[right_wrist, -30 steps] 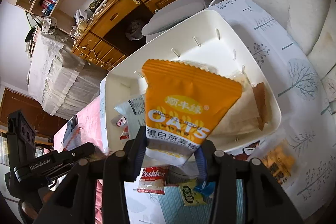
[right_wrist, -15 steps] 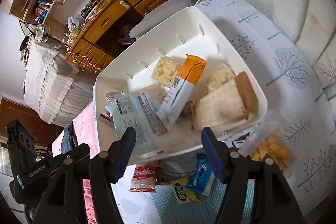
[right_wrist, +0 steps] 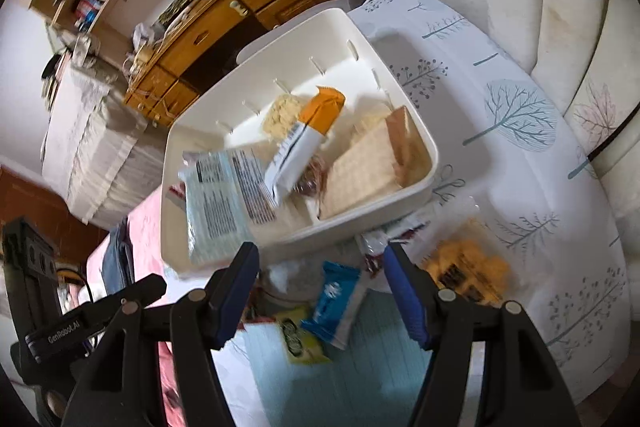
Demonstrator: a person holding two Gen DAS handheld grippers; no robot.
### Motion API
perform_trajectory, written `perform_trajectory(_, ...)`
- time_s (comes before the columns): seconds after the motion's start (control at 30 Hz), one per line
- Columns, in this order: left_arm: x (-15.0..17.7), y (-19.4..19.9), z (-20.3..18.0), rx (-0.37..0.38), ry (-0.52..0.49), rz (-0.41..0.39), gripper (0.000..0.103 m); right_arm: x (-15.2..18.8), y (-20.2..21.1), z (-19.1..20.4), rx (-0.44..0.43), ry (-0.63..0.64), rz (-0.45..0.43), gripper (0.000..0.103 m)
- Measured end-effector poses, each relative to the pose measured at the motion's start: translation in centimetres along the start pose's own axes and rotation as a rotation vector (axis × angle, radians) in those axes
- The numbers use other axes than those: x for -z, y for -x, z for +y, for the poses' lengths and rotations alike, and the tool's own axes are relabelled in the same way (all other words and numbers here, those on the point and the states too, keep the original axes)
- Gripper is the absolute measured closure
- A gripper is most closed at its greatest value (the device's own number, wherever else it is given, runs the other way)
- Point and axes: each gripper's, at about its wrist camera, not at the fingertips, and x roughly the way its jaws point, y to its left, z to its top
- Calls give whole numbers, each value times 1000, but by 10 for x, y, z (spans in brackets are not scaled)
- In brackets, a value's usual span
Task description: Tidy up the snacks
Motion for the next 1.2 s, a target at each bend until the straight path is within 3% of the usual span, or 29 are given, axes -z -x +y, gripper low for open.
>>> perform_trajectory(0.4,48,-33,-39,-55,88,52,42,13,10,-32,-6,150,103,37)
perform_trajectory(0.63,67,-60,-54,-107,118,61,42,23,9,-53,14,232,156,29)
perform_trajectory(0.93,67,-92,-67,-207,105,54,37,37,0,-57,87,498,168,23)
perform_trajectory(1.0,66,-99,-72,-232,78,47,32,39,-4,-58,92,544,178,23)
perform_trajectory(1.2,61,-122,-88,-302,23,64,31,42,-15,-64,105,615,197,21)
